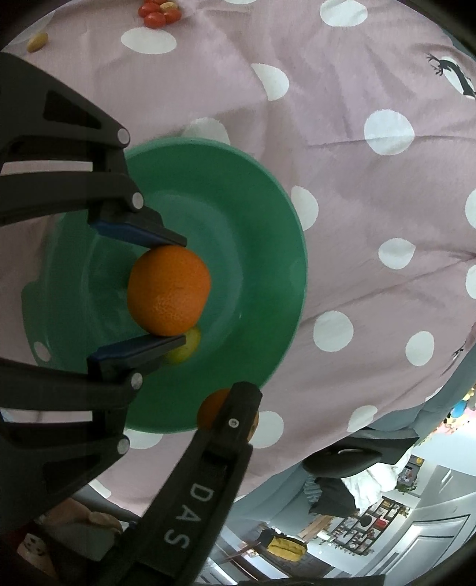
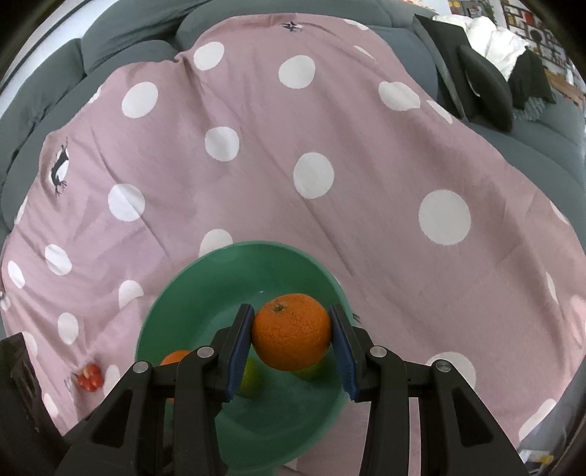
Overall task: Organize fruits
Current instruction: 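Carry both tangerines in both tools over the green bowl, then open both tools to drop the tangerines into the bowl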
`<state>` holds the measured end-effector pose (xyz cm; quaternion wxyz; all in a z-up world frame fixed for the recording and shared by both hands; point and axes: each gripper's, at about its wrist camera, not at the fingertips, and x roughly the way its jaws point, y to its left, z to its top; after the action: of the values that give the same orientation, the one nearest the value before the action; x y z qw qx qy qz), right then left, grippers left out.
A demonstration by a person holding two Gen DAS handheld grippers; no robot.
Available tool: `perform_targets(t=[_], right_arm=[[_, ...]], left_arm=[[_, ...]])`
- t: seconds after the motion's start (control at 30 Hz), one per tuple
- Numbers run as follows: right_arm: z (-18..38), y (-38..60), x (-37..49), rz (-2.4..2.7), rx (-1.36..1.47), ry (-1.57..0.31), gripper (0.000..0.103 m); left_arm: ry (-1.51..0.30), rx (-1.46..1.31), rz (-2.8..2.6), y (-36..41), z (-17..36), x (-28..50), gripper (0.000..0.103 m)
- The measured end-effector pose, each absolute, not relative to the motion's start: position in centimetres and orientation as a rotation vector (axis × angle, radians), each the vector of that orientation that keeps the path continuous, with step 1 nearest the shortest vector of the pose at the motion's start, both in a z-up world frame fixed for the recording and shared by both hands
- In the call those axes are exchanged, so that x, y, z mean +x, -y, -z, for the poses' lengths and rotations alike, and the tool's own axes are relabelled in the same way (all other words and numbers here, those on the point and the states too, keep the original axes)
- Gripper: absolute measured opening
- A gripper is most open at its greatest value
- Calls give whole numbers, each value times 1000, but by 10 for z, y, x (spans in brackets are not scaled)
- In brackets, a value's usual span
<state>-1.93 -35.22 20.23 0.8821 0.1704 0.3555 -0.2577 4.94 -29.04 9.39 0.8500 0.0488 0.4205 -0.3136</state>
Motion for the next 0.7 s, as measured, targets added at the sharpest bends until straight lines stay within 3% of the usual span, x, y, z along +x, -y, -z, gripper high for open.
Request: perform_targets(t=[0.7], right_arm=[[-193, 354, -15, 561, 339, -786, 44]], left_arm=[[-913, 119, 660, 297, -86, 50, 45]])
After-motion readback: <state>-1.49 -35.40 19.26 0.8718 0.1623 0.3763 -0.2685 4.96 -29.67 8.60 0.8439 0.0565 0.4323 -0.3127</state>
